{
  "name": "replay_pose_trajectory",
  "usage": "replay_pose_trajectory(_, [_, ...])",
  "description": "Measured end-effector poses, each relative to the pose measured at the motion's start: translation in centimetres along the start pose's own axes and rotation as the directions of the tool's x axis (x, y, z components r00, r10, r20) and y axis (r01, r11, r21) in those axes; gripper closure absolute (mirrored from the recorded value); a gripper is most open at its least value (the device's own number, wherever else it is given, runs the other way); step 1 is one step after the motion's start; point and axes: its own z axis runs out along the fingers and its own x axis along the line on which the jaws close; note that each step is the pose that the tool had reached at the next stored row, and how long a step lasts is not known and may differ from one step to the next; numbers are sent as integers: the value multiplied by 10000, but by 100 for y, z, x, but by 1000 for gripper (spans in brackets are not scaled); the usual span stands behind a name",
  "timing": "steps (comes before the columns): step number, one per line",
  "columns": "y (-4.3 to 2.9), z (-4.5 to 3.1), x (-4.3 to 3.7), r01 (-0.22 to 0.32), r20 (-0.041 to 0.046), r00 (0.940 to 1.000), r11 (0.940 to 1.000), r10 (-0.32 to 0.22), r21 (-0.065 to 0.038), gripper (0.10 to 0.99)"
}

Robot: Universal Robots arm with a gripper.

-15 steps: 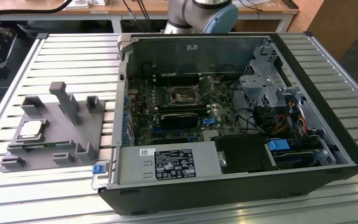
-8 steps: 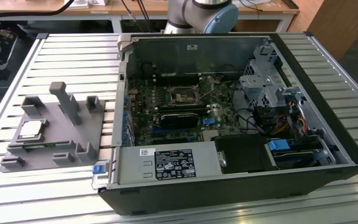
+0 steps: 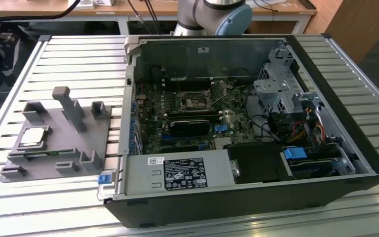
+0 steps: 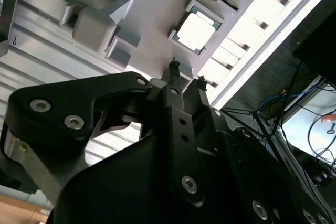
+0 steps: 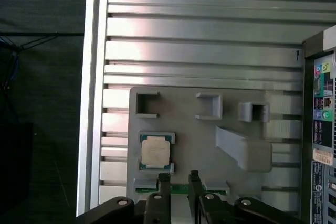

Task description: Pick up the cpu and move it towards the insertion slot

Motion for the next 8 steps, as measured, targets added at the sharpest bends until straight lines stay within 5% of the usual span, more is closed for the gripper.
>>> replay_pose_trajectory(8, [-9,38,6,0,0,10000,10000,0,0,502])
